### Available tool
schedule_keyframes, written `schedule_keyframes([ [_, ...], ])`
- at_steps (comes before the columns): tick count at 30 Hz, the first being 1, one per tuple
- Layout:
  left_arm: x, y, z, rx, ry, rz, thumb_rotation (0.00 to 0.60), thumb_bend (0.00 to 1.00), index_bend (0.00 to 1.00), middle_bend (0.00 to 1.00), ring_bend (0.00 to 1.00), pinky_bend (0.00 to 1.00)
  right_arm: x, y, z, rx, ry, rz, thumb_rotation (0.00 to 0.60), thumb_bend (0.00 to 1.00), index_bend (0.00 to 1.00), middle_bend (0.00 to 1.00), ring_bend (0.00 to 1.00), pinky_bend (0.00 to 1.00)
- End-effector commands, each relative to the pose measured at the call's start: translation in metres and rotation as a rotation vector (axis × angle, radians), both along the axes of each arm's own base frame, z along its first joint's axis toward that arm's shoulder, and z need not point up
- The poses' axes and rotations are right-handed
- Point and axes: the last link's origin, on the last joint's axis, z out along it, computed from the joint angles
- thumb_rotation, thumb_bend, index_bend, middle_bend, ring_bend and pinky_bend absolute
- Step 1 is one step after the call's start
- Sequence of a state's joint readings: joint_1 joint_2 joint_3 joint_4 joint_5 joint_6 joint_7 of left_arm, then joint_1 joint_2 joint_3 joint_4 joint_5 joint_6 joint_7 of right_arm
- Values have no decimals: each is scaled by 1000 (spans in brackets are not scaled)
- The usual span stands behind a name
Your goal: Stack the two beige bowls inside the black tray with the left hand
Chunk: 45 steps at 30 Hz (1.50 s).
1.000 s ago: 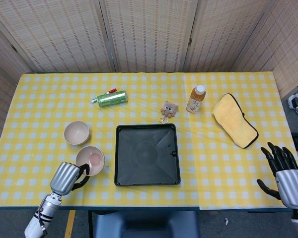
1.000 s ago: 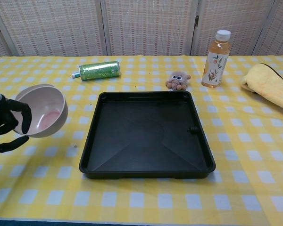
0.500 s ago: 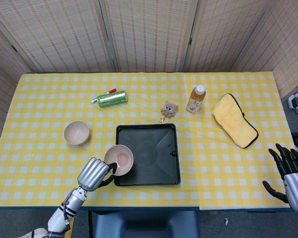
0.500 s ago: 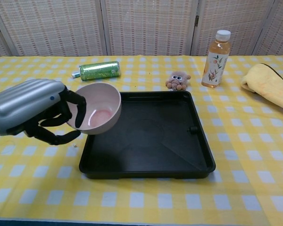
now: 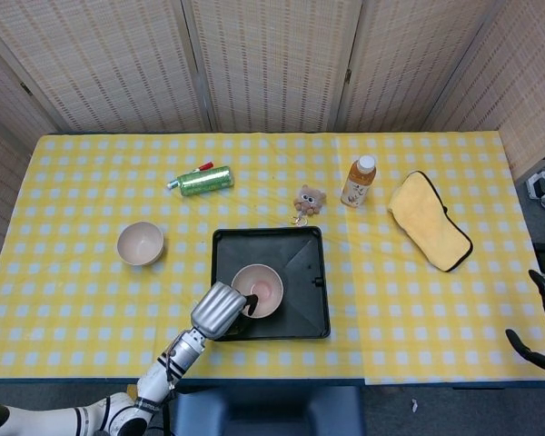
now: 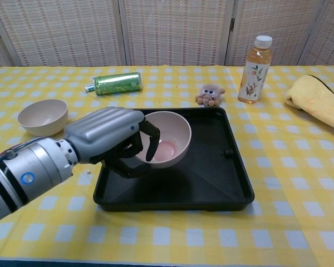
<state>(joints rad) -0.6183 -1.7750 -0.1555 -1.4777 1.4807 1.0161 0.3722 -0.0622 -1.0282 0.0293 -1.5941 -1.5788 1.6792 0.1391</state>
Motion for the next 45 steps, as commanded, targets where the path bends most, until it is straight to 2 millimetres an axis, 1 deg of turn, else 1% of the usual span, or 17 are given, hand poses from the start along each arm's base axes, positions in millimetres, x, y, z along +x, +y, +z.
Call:
schedule_keyframes([
  [1,6,9,-9,-6,-11,-3,600,488,627,1000,1000,1000,-3,2,4,-6,-3,-10,600,280,0,0,0,0],
  [6,8,23,-17,-8,-19,10,600,489,626,1000,1000,1000,-10,-1,7,-4,-10,-40,600,280,0,0,0,0],
  [13,7,34,-28,-13,-11,19,600,492,613,1000,1000,1000,-11,-3,8,-4,-14,-53,600,280,0,0,0,0],
  [15,7,35,-30,-24,-21,20,600,494,548,1000,1000,1000,-11,-3,9,-6,-14,-54,600,280,0,0,0,0],
  [16,6,34,-30,-32,-26,22,600,493,491,1000,1000,1000,-11,-3,9,-8,-13,-54,600,280,0,0,0,0],
  [17,6,33,-31,-38,-31,23,600,486,411,1000,1000,1000,-11,-3,9,-10,-13,-54,600,280,0,0,0,0],
  [19,7,32,-30,-39,-47,18,600,458,282,1000,1000,1000,-11,-3,9,-11,-14,-54,600,280,0,0,0,0],
  [22,10,29,-26,-20,-79,11,600,408,155,1000,1000,1000,-10,-1,9,-5,-14,-45,600,280,0,0,0,0],
  [26,9,26,-13,14,-81,-3,600,382,78,1000,1000,1000,-8,0,8,-2,-12,-31,600,280,0,0,0,0],
  [30,0,22,8,52,-25,-4,600,371,38,1000,1000,1000,-5,1,4,7,-4,-13,600,280,0,0,0,0],
  [33,-9,21,25,99,-8,20,600,370,65,1000,1000,1000,-3,1,2,17,2,0,600,280,0,0,0,0],
  [36,-23,23,42,152,10,62,600,372,168,1000,1000,1000,-1,0,-1,29,8,9,600,280,0,0,0,0],
  [38,-35,25,55,185,27,93,600,374,273,1000,1000,1000,0,0,-3,36,10,13,600,280,0,0,0,0],
  [40,-47,27,66,214,49,121,600,380,340,1000,1000,1000,1,0,-3,39,11,16,600,281,0,0,0,0],
  [41,-58,28,72,221,89,145,600,395,357,1000,1000,1000,2,0,-3,38,12,19,600,281,0,0,0,0],
  [43,-75,29,82,210,142,205,600,419,374,1000,1000,1000,2,1,-4,39,14,22,600,281,0,0,0,0],
  [45,-82,31,88,207,153,246,600,428,392,1000,1000,1000,3,1,-4,40,15,25,600,280,0,0,0,0],
])
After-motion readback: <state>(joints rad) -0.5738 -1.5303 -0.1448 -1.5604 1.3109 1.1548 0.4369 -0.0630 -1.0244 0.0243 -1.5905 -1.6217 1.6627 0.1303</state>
